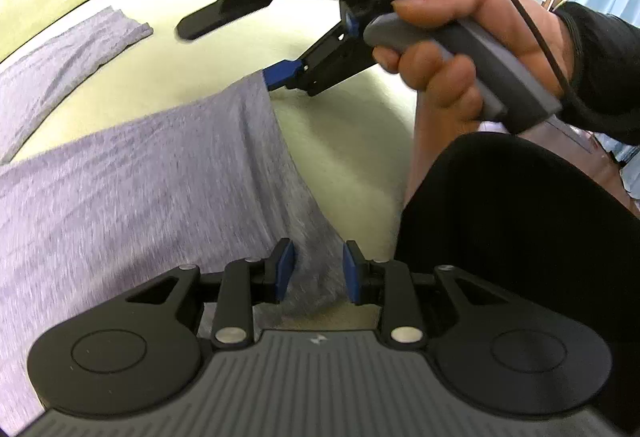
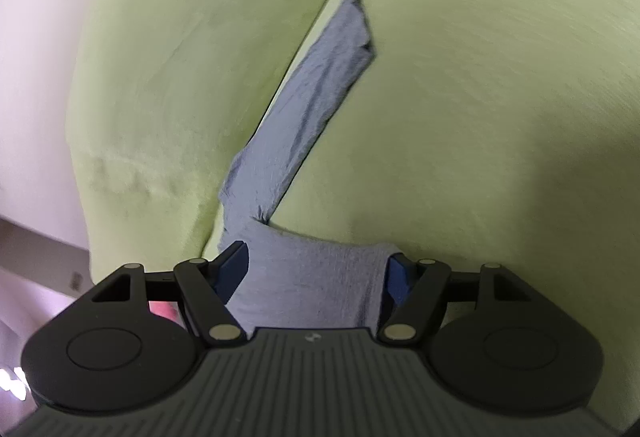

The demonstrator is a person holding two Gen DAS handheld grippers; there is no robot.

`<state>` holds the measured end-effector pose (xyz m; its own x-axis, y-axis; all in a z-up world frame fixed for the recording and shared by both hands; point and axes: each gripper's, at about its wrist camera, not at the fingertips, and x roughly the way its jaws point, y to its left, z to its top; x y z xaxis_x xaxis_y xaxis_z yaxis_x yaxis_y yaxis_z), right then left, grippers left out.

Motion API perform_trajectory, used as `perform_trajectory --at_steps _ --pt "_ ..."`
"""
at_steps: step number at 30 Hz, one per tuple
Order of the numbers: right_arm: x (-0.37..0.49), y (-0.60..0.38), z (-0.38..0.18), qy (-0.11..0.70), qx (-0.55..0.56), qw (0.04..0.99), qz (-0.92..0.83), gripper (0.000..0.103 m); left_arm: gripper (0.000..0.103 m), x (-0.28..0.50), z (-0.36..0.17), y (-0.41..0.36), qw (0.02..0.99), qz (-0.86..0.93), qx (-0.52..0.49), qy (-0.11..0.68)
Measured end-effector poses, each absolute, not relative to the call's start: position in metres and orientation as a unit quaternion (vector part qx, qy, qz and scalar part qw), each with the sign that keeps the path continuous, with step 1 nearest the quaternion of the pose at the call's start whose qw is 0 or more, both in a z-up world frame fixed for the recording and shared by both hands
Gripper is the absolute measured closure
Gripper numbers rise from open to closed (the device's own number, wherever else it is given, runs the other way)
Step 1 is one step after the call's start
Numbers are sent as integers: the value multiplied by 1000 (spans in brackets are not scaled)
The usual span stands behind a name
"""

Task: Fold clothes

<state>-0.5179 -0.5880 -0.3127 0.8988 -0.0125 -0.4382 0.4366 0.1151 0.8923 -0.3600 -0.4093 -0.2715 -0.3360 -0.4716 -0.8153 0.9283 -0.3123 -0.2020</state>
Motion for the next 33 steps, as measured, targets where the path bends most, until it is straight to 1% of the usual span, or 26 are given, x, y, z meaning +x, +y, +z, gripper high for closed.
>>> perform_trajectory --at_steps 5,6,7,9,10,12,14,17,18,19,20,22,24,25,29,31,33 --pt "-538 -582 -316 163 688 690 -156 26 71 -351 -272 -398 489 -733 310 357" --pt "-540 -582 -315 164 689 687 -160 22 71 -348 -272 -396 495 -730 308 358" --pt "-543 -582 -312 167 687 687 -169 20 71 -344 -274 -399 497 -729 307 357" --pt "-548 -581 -303 174 675 692 -189 20 70 -336 -272 -403 504 -728 306 349" --pt "-551 -579 -293 181 655 705 -202 20 70 -333 -270 -403 507 -728 308 343" --pt "-550 -572 -279 199 619 730 -210 20 69 -319 -267 -378 522 -724 318 320" --pt "-539 -556 -259 242 550 772 -206 20 65 -304 -251 -361 536 -713 333 305" --pt "-507 -516 -239 330 419 827 -180 20 65 -275 -254 -363 564 -681 367 288" --pt "-494 -497 -235 359 367 841 -170 25 65 -261 -258 -365 575 -667 381 283" --pt "-481 -481 -233 381 323 851 -161 36 65 -247 -255 -359 584 -656 387 279" --pt "-472 -470 -233 394 296 856 -155 42 65 -234 -251 -354 593 -646 393 276" --pt "-451 -451 -234 417 251 862 -142 64 65 -209 -248 -349 612 -628 396 273" --pt "-430 -439 -235 423 229 864 -145 66 65 -182 -254 -352 635 -606 396 270" --pt "-422 -435 -236 425 221 865 -146 66 63 -168 -255 -350 642 -598 395 273" --pt "-389 -421 -245 432 191 870 -142 67 60 -138 -257 -341 653 -586 379 296" --pt "-377 -411 -251 448 178 867 -129 67 60 -125 -256 -330 653 -586 363 314" --pt "-374 -396 -252 465 151 864 -116 67 60 -122 -254 -315 650 -589 362 315"
